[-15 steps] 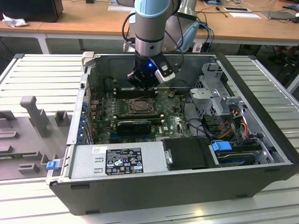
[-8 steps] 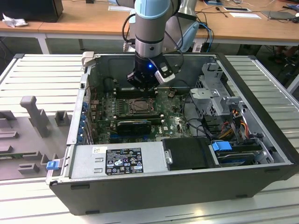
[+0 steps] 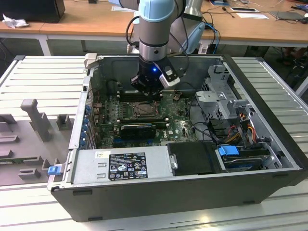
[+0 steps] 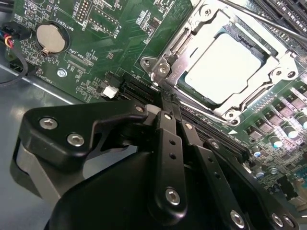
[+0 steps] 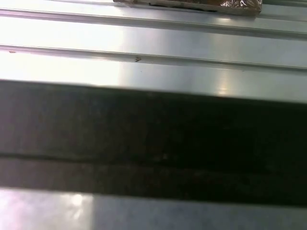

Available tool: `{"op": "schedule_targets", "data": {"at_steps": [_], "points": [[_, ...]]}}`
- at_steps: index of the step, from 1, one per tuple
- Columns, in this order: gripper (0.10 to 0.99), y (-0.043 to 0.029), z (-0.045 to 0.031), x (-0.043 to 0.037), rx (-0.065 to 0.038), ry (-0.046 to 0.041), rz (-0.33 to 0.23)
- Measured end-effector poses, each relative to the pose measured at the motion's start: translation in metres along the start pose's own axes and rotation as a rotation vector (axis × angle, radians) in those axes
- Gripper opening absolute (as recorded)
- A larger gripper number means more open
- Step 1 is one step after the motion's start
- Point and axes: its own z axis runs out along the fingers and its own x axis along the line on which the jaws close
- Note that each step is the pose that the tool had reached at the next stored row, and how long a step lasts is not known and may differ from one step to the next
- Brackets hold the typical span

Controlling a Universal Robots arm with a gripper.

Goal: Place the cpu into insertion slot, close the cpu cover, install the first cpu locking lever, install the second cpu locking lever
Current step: 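Install the first cpu locking lever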

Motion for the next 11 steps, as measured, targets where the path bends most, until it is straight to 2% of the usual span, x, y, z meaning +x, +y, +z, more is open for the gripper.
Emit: {"op": "schedule_targets", "data": {"at_steps": [5,11], "points": [[0.106,0.0002,-0.0018,0.0000,0.000,0.0001,0.000],[0.106,0.0001,-0.0008,0.0000,0.005,0.0006,0.000]]}}
